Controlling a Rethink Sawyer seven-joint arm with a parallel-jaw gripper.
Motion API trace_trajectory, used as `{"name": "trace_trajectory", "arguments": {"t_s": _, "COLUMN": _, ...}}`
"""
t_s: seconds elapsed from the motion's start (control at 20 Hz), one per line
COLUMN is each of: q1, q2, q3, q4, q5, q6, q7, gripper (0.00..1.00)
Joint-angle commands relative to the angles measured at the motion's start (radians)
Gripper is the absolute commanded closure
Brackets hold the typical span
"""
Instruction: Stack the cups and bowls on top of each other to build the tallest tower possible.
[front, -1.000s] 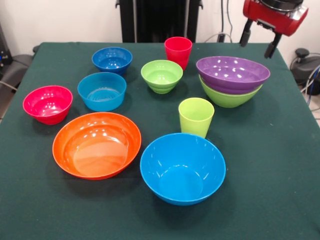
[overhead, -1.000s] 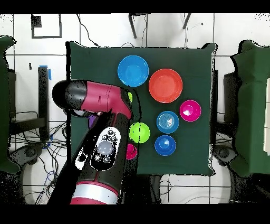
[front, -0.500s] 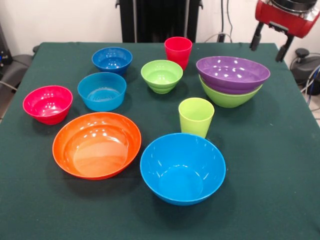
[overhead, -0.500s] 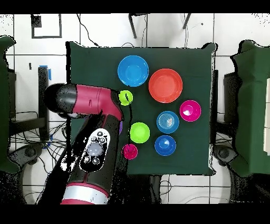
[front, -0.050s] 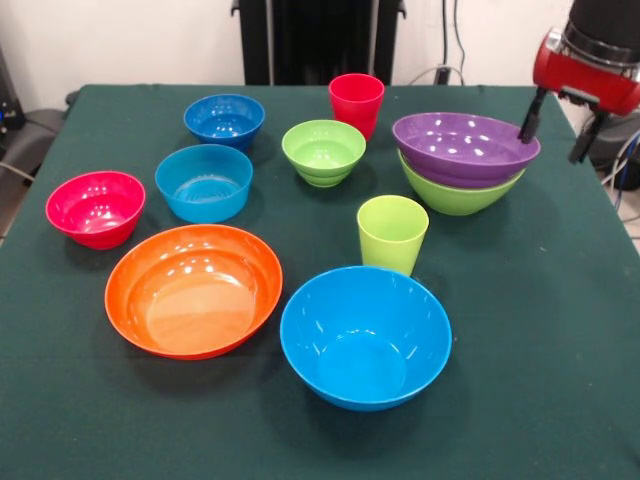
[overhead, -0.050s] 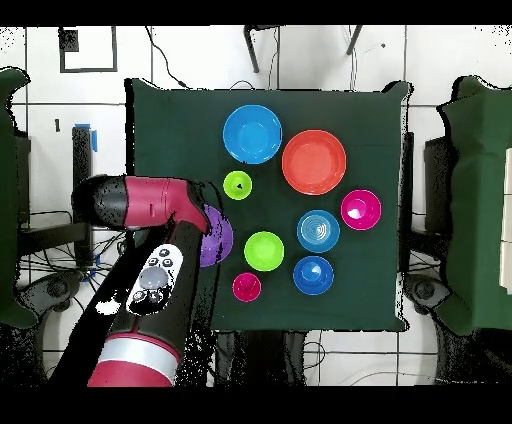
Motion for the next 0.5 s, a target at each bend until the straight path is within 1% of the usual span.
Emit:
{"name": "trace_trajectory", "arguments": {"t_s": 0.05, "q1": -0.002, "q2": 0.089, "q3": 0.036, "q4": 0.085, "q5": -0.078, "q6": -0.105, "q7": 0.113, "gripper": 0.0}}
{"name": "trace_trajectory", "arguments": {"t_s": 0.3, "q1": 0.008, "q2": 0.101, "q3": -0.008, "q4": 0.039, "q5": -0.103, "q6": -0.003, "q7": 0.074, "gripper": 0.0}}
{"name": "trace_trajectory", "arguments": {"t_s": 0.5, "q1": -0.012, "q2": 0.069, "q3": 0.007, "q4": 0.051, "q5": -0.109, "q6": 0.051, "q7": 0.032, "gripper": 0.0}}
